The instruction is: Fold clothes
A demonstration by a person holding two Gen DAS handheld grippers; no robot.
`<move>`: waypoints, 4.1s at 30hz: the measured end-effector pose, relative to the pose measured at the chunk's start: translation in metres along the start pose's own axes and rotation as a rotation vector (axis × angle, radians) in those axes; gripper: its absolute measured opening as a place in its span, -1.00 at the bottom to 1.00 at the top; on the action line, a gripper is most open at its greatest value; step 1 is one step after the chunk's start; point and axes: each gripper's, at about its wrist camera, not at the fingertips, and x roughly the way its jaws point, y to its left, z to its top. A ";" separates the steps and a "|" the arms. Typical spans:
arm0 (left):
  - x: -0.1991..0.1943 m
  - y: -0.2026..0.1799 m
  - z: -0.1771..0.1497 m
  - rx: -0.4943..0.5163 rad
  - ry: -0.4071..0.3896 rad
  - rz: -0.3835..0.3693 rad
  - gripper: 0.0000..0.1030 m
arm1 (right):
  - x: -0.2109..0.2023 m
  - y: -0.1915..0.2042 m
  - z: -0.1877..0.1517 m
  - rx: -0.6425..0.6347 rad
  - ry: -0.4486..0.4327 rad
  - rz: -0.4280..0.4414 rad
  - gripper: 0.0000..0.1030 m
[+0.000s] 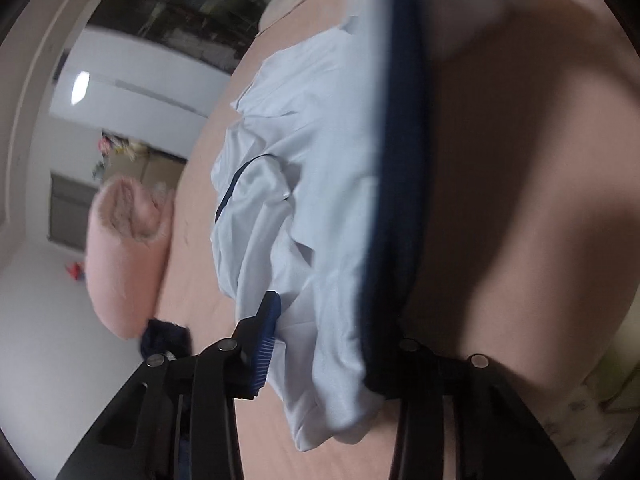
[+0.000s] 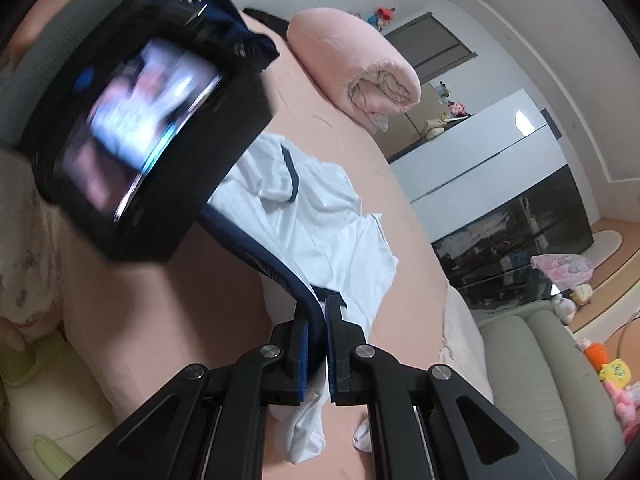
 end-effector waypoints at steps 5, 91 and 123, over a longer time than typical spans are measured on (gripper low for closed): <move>-0.004 0.030 0.003 -0.187 -0.006 -0.079 -0.69 | -0.004 0.030 -0.008 -0.081 0.011 -0.084 0.36; -0.006 -0.004 -0.036 0.281 -0.164 0.329 0.96 | 0.044 0.045 -0.043 -0.219 0.177 -0.184 -0.12; 0.009 -0.031 -0.029 0.334 -0.070 0.200 -0.95 | 0.038 0.081 -0.045 -0.288 0.162 -0.380 -0.85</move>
